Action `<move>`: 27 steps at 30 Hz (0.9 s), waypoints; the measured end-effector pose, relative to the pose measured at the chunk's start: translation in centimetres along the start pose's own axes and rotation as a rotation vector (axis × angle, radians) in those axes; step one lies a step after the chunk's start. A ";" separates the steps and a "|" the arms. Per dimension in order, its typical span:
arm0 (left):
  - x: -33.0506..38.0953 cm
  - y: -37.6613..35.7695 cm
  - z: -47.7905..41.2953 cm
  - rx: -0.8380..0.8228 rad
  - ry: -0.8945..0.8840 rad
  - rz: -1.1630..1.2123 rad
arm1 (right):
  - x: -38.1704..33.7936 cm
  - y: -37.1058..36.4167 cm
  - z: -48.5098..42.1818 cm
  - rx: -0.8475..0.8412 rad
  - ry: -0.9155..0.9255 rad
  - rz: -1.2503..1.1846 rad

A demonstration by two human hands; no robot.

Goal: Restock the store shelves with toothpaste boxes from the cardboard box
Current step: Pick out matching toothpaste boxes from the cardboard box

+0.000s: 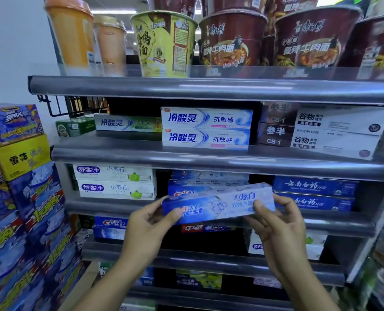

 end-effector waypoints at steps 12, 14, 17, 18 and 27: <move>0.2 -0.7 -6.2 0.061 -0.225 -0.617 | -1.6 -0.5 -4.8 0.187 0.184 0.747; 0.5 -1.2 -7.0 0.067 -0.258 -0.739 | -1.8 -0.8 -5.9 0.222 0.206 0.853; 0.6 -1.6 -8.1 0.062 -0.240 -0.964 | -1.5 -1.2 -7.2 0.259 0.141 1.007; 0.5 -1.6 -8.2 0.060 -0.213 -0.999 | -1.4 -1.1 -7.5 0.268 0.108 1.007; -0.6 -0.9 -9.4 0.022 -0.041 -0.842 | -1.1 -0.3 -8.6 0.290 0.028 0.955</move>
Point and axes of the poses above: each hand's wrist, its own z-axis away from the middle knuckle, its own y-axis out of the back of the hand, x = y × z, the point moved 4 cm from there along -z, towards the middle knuckle, and after that the axes turned 9 degrees about -y, right-handed, at the moved point
